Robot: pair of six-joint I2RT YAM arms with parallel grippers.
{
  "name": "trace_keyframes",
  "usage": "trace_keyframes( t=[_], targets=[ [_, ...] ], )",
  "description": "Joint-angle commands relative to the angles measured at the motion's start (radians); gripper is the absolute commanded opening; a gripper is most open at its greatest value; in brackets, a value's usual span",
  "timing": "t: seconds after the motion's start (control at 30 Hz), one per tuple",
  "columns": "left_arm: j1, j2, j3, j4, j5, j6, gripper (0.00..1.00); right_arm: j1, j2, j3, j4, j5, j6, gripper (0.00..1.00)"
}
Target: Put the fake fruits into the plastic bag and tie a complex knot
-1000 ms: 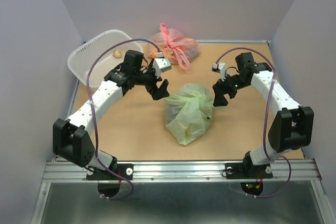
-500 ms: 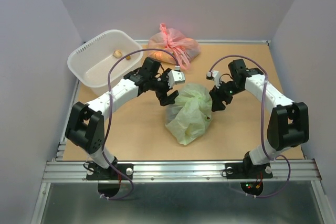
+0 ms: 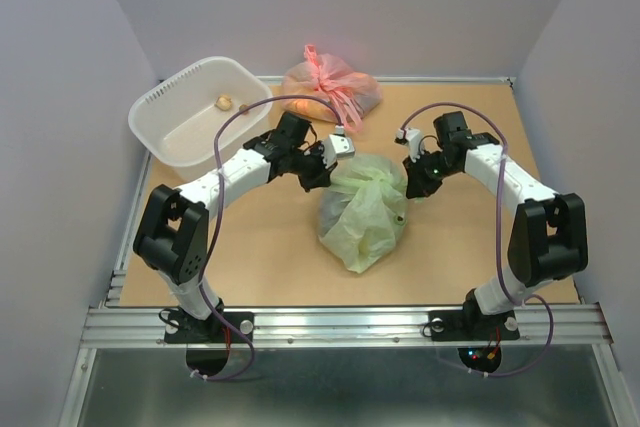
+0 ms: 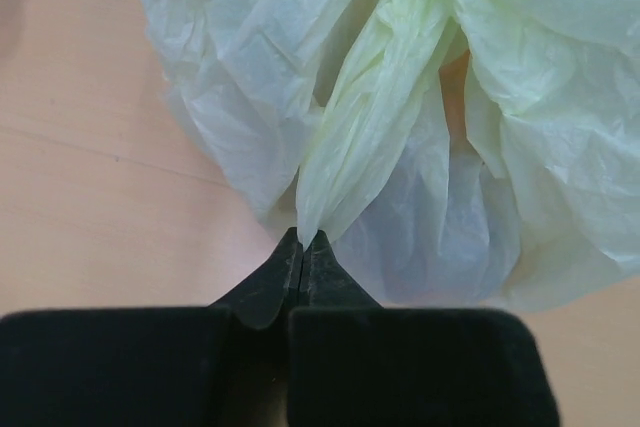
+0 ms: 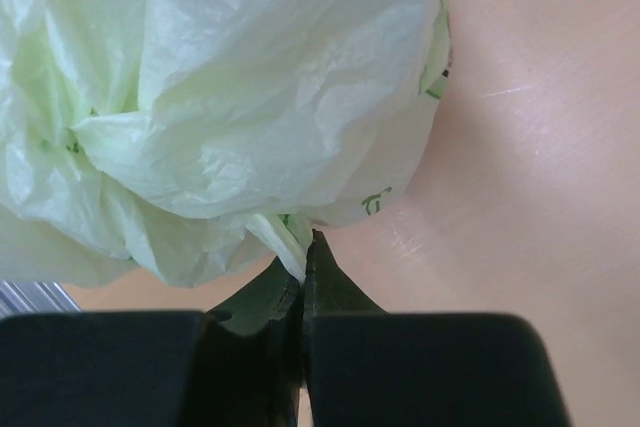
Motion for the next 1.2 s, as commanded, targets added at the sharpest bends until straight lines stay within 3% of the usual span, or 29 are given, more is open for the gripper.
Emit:
trace_keyframes(
  t=[0.0, 0.17, 0.27, 0.63, 0.97, 1.17],
  targets=[
    [0.008, -0.032, -0.02, 0.01, -0.094, -0.181, 0.0, 0.002, -0.035, -0.03, 0.105, 0.091, 0.174, 0.01],
    [0.118, -0.128, -0.083, 0.076, -0.325, -0.549, 0.0, -0.06, -0.101, -0.053, 0.135, 0.189, 0.405, 0.0],
    [0.214, -0.177, -0.089, 0.078, -0.372, -0.623, 0.0, -0.111, -0.118, -0.042, 0.13, 0.214, 0.499, 0.01],
    [0.371, -0.332, -0.137, 0.053, -0.424, -0.568, 0.0, -0.418, -0.101, -0.01, 0.086, 0.288, 0.499, 0.0],
    [0.399, -0.272, -0.22, 0.117, -0.479, -0.534, 0.0, -0.424, 0.028, -0.059, 0.145, 0.32, 0.42, 0.0],
    [0.477, -0.288, -0.161, 0.11, -0.444, -0.501, 0.0, -0.424, -0.001, 0.056, 0.152, 0.299, 0.377, 0.01]
  ],
)
